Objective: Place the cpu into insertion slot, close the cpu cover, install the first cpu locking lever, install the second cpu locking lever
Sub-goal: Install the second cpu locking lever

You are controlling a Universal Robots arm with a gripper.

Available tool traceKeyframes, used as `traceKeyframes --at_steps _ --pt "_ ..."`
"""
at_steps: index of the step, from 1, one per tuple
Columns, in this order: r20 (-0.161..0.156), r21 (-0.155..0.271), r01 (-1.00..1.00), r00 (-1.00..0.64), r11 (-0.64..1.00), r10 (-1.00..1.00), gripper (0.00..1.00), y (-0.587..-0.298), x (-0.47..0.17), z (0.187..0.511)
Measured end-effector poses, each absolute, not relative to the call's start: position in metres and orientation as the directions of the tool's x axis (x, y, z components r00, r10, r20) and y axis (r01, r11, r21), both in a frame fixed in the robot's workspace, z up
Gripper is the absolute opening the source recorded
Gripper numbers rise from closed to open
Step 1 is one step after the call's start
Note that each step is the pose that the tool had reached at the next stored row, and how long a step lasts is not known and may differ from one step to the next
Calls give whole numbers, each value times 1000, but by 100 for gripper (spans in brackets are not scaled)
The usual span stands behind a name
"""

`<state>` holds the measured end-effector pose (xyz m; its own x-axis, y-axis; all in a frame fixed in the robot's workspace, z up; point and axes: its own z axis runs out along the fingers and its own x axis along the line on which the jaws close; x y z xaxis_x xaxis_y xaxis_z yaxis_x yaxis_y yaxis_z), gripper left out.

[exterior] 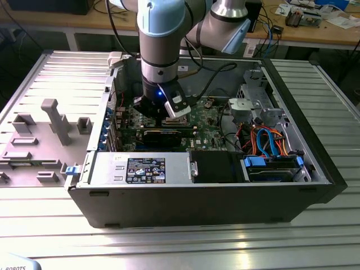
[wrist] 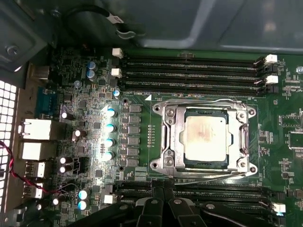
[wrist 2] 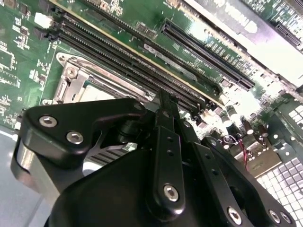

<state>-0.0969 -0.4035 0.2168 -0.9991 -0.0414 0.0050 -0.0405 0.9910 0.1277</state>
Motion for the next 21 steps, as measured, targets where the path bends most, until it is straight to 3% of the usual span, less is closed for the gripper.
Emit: traceKeyframes --at_steps 21 --pt "2 207 -40 -999 978 -42 11 -412 -97 209"
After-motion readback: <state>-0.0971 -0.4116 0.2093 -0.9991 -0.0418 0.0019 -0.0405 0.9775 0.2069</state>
